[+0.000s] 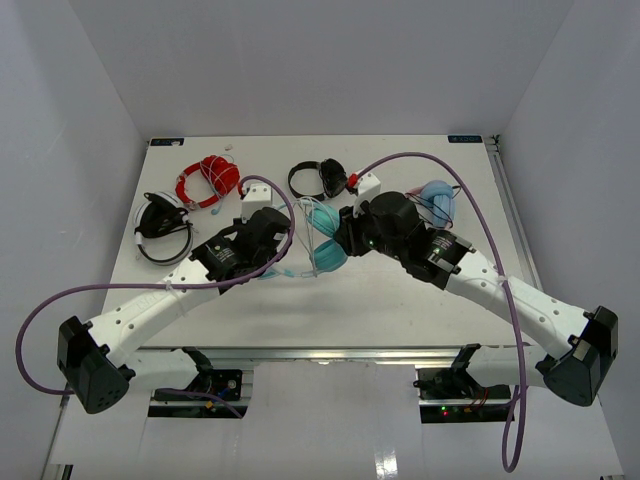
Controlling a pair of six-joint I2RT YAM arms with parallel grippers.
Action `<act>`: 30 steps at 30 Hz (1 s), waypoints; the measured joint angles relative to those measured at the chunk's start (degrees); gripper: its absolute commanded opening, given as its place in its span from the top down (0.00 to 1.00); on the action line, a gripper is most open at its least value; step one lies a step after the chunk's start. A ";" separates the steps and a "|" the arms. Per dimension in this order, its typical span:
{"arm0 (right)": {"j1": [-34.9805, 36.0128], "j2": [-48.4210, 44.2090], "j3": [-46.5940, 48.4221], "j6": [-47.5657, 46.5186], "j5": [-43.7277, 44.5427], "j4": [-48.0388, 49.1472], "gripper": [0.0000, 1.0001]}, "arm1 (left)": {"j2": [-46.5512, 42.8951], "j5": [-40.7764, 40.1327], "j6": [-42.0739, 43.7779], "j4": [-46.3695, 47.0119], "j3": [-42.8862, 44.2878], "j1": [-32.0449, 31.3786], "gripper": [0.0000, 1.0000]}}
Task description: Wrap the headphones
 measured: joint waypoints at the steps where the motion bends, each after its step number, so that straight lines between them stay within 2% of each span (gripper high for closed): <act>1: 0.02 0.01 -0.15 0.09 0.00 0.01 0.66 | 0.00 -0.01 -0.04 0.00 0.00 0.00 1.00; 5: 0.55 0.04 -0.24 0.17 0.04 0.25 0.66 | 0.00 -0.02 -0.10 0.02 0.00 0.00 1.00; 12: 1.16 0.15 -0.26 0.43 0.91 0.34 0.91 | 0.00 0.18 -0.29 0.22 0.00 0.00 1.00; 18: 1.99 0.12 -1.67 0.47 1.39 2.03 0.92 | 0.79 -0.01 -1.03 0.22 0.01 0.00 1.00; 30: 8.62 -0.83 -5.51 0.58 3.28 4.45 0.92 | 8.05 -0.87 -5.15 -3.72 3.91 -0.04 1.00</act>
